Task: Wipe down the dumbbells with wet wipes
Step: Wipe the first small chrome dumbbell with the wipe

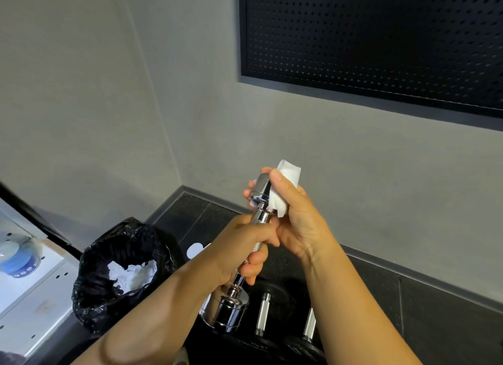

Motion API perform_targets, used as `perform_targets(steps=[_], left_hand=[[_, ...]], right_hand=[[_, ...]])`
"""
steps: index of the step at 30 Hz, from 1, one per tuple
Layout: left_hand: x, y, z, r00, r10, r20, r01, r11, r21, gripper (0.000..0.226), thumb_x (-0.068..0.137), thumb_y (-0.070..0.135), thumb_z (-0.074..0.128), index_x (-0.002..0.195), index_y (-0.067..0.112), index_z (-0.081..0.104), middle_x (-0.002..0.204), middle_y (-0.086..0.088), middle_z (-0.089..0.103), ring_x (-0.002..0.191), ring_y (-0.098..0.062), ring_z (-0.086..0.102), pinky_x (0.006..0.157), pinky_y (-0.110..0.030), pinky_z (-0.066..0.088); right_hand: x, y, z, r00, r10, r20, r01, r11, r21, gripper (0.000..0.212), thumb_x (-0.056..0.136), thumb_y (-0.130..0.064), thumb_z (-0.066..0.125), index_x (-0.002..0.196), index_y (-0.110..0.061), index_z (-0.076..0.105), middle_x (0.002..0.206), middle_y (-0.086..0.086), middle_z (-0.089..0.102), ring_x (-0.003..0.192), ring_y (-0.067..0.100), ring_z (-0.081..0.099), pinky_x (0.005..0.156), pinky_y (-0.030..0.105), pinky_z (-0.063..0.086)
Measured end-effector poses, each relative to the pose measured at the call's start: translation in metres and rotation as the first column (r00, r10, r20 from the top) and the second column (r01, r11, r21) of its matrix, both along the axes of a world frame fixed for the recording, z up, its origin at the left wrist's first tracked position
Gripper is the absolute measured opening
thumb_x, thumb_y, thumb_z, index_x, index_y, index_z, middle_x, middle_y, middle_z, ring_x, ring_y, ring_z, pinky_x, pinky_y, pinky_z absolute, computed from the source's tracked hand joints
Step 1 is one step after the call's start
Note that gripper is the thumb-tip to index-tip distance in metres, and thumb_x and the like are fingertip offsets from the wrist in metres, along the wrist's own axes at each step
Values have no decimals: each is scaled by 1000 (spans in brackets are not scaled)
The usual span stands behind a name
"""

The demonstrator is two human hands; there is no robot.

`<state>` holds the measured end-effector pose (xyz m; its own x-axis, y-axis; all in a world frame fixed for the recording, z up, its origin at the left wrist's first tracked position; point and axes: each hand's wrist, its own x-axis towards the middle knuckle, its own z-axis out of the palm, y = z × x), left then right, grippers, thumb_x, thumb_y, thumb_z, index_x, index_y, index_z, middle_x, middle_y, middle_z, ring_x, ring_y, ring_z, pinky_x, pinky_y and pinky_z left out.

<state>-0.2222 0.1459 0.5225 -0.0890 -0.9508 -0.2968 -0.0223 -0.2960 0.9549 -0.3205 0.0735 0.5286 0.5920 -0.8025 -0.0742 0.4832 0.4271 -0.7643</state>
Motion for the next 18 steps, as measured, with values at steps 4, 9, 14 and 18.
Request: perform_targets(steps=[4,9,14,18], left_hand=[[4,1,-4,1000,25,-6,-24,999,46,21,69,30,55,58,13,48,41,-5,36,30,-16,30,39,-22,37],[4,6,-5,998,17,61,-18,1000,19,29,78,26,57,50,19,52,41,-4,35,31,-17,29,41,-23,38],[1,10,-8,977,36,210,-41,999,17,47,86,12,54,40,20,50,41,-6,33,31,-18,29,43,-27,42],[-3,9,-12,952,94,290,-96,995,-5,27,84,10,56,60,9,43,40,-2,31,30,-15,27,45,-29,39]], right_hand=[[-14,-1,-6,965,193,180,-206,977,57,61,54,-42,82,102,-7,68,111,23,56,96,35,56,73,37,49],[-19,1,-10,958,228,174,-245,966,80,51,69,-33,72,111,-3,66,117,22,61,104,35,60,93,45,49],[-19,-1,4,966,238,-105,-233,971,60,35,84,-31,58,105,-3,61,98,17,68,98,30,62,88,36,54],[-16,-10,19,903,289,-319,-264,957,117,35,73,-34,65,93,-5,65,90,16,70,90,29,66,87,36,53]])
